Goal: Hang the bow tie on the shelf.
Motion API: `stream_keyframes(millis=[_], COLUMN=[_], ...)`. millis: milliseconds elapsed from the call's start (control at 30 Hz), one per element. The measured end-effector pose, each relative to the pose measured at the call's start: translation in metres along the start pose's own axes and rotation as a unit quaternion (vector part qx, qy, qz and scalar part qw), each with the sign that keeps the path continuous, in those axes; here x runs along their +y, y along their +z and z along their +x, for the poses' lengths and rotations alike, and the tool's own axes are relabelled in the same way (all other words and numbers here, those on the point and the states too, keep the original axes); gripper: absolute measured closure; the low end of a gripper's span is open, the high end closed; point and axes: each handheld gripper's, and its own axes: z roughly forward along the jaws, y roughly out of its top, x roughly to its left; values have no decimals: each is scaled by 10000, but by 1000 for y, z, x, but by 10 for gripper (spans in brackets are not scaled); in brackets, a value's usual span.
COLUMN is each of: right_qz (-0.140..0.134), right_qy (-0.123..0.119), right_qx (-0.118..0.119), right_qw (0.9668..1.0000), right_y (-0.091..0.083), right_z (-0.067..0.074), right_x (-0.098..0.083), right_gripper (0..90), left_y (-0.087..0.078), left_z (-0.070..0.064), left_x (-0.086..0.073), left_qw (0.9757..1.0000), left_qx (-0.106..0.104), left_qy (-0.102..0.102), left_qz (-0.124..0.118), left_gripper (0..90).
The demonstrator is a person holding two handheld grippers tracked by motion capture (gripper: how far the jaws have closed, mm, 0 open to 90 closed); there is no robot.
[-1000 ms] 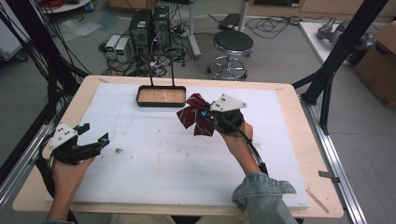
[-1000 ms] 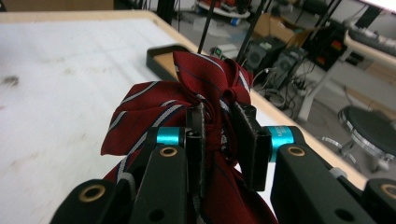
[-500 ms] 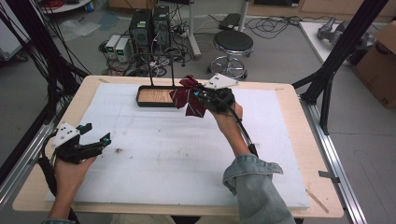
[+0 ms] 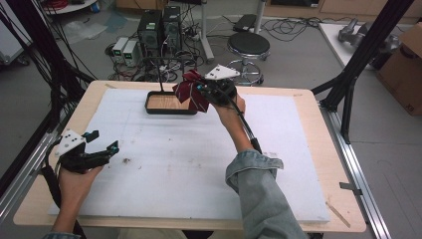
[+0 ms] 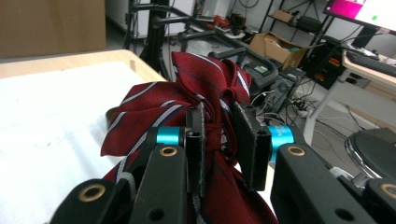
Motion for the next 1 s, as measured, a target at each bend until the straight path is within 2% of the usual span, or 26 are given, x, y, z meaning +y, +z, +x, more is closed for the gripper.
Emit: stream_keyframes(millis=[67, 100, 167, 200, 300, 433, 500, 567, 900, 1000], right_qz=[-75, -3, -57, -23, -36, 43, 9, 26, 389, 430], right_qy=[74, 101, 12, 119, 116, 203, 352, 418, 366, 418], right_qx=[9, 3, -79, -119, -173, -380, -514, -504, -573, -570], right_qw=[9999, 9999, 10000, 9999, 9998, 9991, 9981, 9978, 9969, 9966], right_y=[2, 5, 7, 10, 14, 17, 17, 17, 35, 39], right_z=[-2, -3, -4, -5, -8, -16, -22, -24, -24, -25], right_x=[1, 3, 5, 5, 3, -1, -3, -4, -18, -21], right_gripper=[748, 747, 748, 748, 747, 748, 747, 747, 746, 746], left_y=[0, 1, 1, 1, 2, 3, 3, 4, 5, 5], left_z=[0, 0, 0, 0, -1, -2, -2, -2, -3, -4], left_x=[0, 0, -1, -1, -1, -1, -1, -1, 0, 0], left_qw=[10000, 10000, 10000, 10000, 10000, 10000, 10000, 10000, 10000, 9999], left_qx=[-15, -11, -20, -24, -35, -57, -67, -73, -94, -105], left_qy=[1, 1, -17, 1, -9, -1, 9, -3, 16, 29], left_qz=[0, 7, 4, 20, 9, 16, 9, 6, 16, 16], left_gripper=[200, 200, 200, 200, 200, 200, 200, 200, 200, 200])
